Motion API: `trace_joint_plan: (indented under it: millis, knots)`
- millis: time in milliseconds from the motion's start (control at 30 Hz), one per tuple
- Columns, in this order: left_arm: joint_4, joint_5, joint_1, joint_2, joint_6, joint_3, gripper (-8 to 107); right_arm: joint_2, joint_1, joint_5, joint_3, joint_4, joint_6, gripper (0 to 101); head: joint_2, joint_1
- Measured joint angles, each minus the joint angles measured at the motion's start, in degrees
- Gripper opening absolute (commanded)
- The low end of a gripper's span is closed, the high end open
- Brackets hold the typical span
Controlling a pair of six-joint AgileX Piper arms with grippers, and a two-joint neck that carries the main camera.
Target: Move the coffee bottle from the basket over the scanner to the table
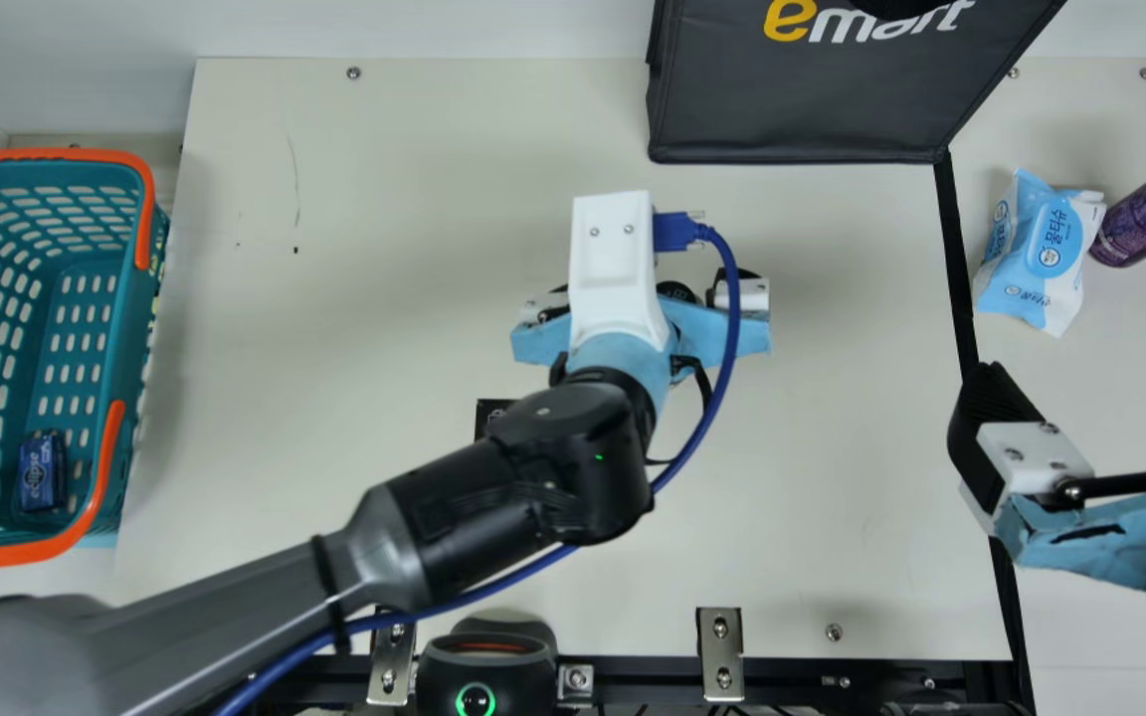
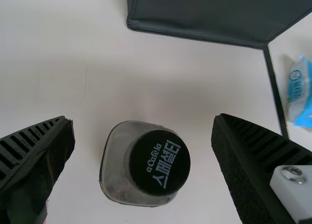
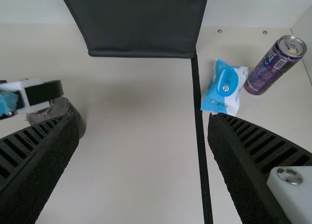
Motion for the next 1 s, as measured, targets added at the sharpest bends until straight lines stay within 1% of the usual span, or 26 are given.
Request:
trace_joint_plan:
  millis: [133, 333, 500, 633, 733, 833, 933, 1000]
  knots:
    - [-2.81, -3.78, 1.85, -3.68, 1.85, 2.96, 90, 0.0, 0.0, 0.0, 0.0, 0.0, 0.0, 95, 0.0, -0.09]
    - [-8.7, -10.43, 6.11, -11.22, 7.05, 9.01, 90, 0.0, 0.0, 0.0, 0.0, 0.0, 0.0, 95, 0.0, 0.0]
    - [-14.67, -15.67, 10.54, -18.28, 13.86, 15.61, 90, 0.0, 0.0, 0.0, 0.0, 0.0, 0.0, 95, 0.0, 0.0]
    - [-19.84, -18.66, 14.33, -24.06, 19.72, 20.62, 90, 0.0, 0.0, 0.0, 0.0, 0.0, 0.0, 95, 0.0, 0.0]
    - [-24.0, -19.48, 17.29, -28.5, 24.83, 24.55, 90, 0.0, 0.0, -0.05, 0.0, 0.0, 0.0, 95, 0.0, 0.0]
    - [-28.15, -18.86, 20.49, -33.17, 30.62, 28.39, 90, 0.0, 0.0, 0.03, 0.0, 0.0, 0.0, 95, 0.0, 0.0]
    - [-32.36, -17.13, 23.48, -37.39, 36.79, 31.36, 90, 0.0, 0.0, 0.03, 0.0, 0.0, 0.0, 95, 0.0, -0.09]
    - [-35.05, -15.61, 25.64, -40.23, 40.64, 32.4, 90, 0.0, 0.0, 0.03, 0.0, 0.0, 0.0, 95, 0.0, 0.0]
